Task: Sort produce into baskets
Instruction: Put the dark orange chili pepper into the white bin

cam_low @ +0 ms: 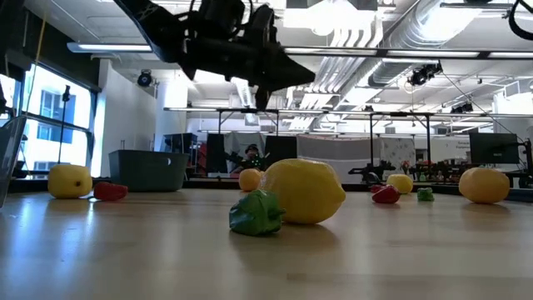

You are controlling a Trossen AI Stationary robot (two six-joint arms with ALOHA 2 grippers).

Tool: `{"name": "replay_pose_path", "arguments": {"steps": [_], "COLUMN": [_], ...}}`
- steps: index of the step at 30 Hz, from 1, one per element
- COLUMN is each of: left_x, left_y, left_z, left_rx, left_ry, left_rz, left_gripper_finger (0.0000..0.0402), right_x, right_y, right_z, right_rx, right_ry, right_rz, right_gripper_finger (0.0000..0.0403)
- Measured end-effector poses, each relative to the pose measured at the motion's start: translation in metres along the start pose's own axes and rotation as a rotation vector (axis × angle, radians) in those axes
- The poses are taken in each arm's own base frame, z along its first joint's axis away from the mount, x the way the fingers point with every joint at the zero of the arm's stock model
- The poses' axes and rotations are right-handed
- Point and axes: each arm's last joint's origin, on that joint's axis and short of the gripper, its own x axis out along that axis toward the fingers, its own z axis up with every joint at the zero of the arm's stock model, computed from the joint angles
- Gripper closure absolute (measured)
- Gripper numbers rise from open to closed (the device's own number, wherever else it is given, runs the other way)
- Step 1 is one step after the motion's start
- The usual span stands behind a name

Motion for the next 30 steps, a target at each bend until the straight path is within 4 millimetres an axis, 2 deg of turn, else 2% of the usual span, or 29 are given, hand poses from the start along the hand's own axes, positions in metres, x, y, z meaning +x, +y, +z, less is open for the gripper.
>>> {"name": "replay_pose_path", "arguments": {"steps": [5, 18, 25, 30], "left_x": [-0.013, -0.059, -0.066, -0.065], "left_y": [-0.018, -0.063, -0.082, -0.093], "left_z": [0.008, 0.017, 0.009, 0.005], "left_rx": [0.007, 0.02, 0.005, -0.017], "left_ry": [0.014, 0.218, 0.28, 0.297], "left_rz": [0.021, 0.115, 0.133, 0.118], "left_gripper_finger": [0.0401, 0.0401, 0.0401, 0.0401], "right_x": [0.004, 0.005, 0.009, 0.013], "right_y": [-0.004, -0.006, -0.001, 0.004], "right_z": [-0.003, -0.003, 0.0, 0.003], "right_rx": [0.048, 0.082, 0.118, 0.12], "right_ry": [0.012, 0.004, -0.011, -0.023], "right_rz": [-0.021, -0.049, -0.029, -0.028], "right_gripper_finger": [0.0403, 0.0403, 0.0401, 0.037]}}
